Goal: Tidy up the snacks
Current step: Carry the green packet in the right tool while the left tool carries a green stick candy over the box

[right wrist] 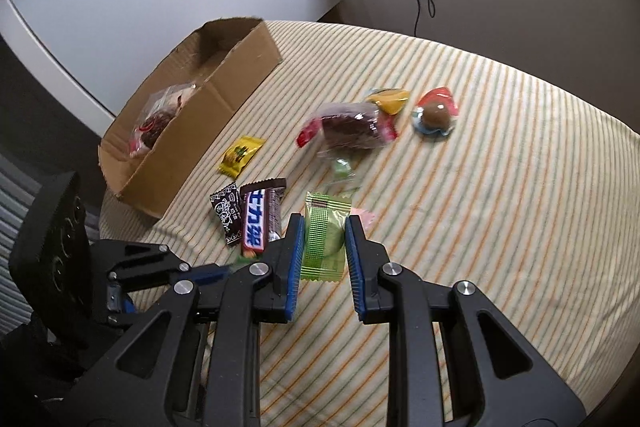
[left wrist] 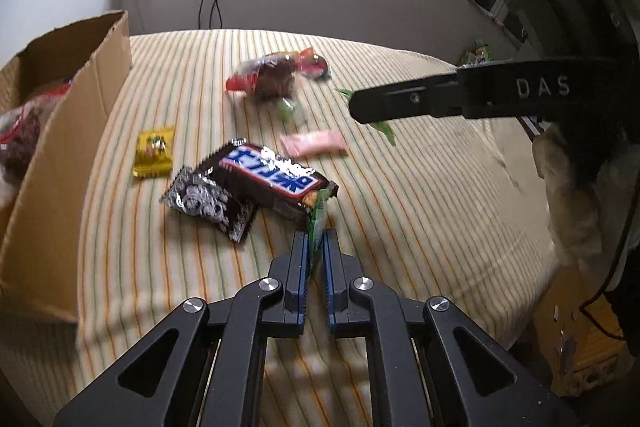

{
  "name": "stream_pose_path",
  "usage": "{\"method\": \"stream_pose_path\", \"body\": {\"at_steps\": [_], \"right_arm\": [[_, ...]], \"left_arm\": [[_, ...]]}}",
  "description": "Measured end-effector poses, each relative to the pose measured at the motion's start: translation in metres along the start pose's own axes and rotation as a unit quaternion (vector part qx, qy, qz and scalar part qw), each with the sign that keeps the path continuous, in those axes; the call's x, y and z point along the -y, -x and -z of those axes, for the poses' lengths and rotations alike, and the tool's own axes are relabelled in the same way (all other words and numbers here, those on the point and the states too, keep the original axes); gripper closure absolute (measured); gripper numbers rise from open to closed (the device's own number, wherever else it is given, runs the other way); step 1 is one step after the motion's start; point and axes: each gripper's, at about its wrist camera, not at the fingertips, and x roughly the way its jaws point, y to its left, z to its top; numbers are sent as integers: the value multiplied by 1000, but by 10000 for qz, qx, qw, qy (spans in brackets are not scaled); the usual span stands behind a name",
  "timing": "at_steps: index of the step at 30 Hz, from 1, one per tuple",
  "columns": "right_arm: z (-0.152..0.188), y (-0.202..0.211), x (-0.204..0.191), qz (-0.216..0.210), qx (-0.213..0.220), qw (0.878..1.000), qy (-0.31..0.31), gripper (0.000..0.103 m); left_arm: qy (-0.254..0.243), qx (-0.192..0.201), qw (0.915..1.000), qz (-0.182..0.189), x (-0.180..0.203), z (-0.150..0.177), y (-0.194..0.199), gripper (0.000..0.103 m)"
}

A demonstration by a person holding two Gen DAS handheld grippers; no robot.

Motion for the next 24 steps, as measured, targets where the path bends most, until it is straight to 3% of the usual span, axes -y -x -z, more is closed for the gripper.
{"method": "stream_pose_path", "body": {"at_steps": [14,24], "right_arm": [[1,-2,-23,36,-10,9997,229,81],[-12,2,-48,-64,107,9988,469,81]], "left_arm": [[191,203,9995,-133,-12,19,18,98],[394,700,9963,-297,-35,5,59,98]]}}
